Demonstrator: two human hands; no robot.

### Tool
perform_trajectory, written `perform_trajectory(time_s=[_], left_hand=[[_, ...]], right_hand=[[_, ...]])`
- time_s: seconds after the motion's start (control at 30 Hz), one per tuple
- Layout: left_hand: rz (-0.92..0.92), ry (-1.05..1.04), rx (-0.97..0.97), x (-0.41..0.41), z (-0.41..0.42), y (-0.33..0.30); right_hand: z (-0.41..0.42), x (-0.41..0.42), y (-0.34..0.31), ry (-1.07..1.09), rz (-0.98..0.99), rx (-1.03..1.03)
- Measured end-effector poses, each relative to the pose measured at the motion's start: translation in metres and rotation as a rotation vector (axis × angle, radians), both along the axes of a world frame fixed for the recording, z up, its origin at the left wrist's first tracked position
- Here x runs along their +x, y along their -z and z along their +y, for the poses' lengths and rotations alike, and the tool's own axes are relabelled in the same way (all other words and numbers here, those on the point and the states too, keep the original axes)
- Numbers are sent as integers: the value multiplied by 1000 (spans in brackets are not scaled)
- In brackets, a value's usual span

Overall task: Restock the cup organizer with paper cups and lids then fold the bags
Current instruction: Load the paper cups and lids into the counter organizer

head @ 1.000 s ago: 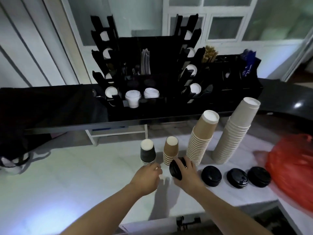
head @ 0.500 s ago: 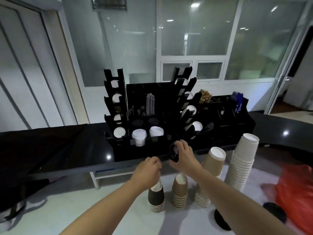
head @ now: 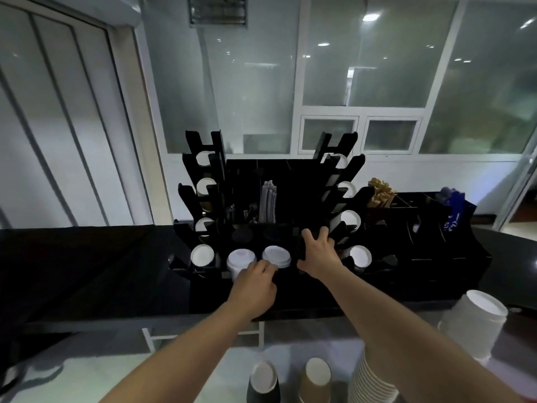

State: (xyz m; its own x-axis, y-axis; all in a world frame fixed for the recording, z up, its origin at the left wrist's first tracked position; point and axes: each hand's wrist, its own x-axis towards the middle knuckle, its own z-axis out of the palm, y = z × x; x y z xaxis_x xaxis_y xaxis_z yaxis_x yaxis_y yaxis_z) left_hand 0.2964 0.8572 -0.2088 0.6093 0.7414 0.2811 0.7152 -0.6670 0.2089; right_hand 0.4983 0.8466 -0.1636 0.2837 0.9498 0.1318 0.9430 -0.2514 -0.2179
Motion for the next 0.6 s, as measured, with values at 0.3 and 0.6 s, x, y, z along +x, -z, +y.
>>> perform_trajectory(time_s=[0.3,0.6], left_hand=[[122,74,-7,17,54,8],[140,128,167,19,78,35]], right_hand=[[21,14,27,62,68,-2],[33,19,68,71,36,47]])
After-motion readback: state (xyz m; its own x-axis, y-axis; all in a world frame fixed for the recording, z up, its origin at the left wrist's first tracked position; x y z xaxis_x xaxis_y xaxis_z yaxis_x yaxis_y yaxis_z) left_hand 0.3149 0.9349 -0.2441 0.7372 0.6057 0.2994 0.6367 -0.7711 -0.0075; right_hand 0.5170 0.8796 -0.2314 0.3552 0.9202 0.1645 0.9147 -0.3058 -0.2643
